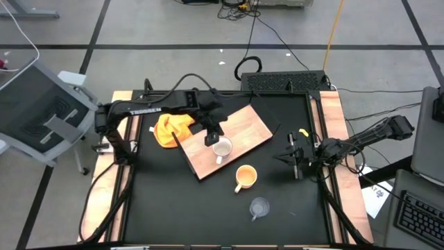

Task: Stack small to large cups/mugs on shelf
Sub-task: Put the white mug on the shelf

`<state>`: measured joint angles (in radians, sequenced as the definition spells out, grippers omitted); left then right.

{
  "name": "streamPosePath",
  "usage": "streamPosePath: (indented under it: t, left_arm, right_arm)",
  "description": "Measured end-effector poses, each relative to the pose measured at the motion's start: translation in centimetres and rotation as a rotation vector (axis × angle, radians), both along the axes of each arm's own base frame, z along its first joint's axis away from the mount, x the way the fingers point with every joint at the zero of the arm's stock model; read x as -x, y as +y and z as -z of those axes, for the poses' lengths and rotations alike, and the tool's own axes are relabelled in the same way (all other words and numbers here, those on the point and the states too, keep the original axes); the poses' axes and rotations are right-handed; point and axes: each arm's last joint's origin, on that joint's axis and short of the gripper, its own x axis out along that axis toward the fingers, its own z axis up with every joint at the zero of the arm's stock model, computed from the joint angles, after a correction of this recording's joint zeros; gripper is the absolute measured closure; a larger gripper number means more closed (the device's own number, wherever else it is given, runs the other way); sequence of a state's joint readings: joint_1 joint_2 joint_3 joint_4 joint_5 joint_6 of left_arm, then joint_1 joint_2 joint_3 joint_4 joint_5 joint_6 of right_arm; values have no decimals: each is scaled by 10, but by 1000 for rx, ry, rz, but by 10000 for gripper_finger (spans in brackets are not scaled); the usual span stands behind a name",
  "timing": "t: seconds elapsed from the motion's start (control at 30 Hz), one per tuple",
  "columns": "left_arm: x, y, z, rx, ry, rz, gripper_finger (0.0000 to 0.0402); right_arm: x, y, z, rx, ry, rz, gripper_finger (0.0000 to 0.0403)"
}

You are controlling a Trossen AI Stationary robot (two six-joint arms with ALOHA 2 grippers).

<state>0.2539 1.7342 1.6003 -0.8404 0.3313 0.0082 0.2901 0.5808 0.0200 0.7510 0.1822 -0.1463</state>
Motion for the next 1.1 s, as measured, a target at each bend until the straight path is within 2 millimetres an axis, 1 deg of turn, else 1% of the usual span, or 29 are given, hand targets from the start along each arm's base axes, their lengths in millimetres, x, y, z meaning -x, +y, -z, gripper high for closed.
streamPosePath:
  t: [0.2,0.33,0.43,0.7,0.87,1.1]
  left_arm:
    - [-16,5,-14,-27,93,20,401]
    - [-21,8,-23,-46,180,26,401]
    - [-24,9,-23,-56,249,23,401]
    - [-25,4,-20,-100,287,70,395]
    - [-23,3,-19,-120,317,74,355]
    - [-23,4,-19,-150,321,78,268]
  right_arm:
    - [-2,0,3,3,22,-1,403]
    - [-3,1,5,7,39,-1,403]
    - [-3,1,6,11,52,-1,403]
    - [-4,1,9,-5,83,-4,403]
    - [-4,1,9,-7,81,-4,403]
    - [-4,1,9,-7,80,-4,403]
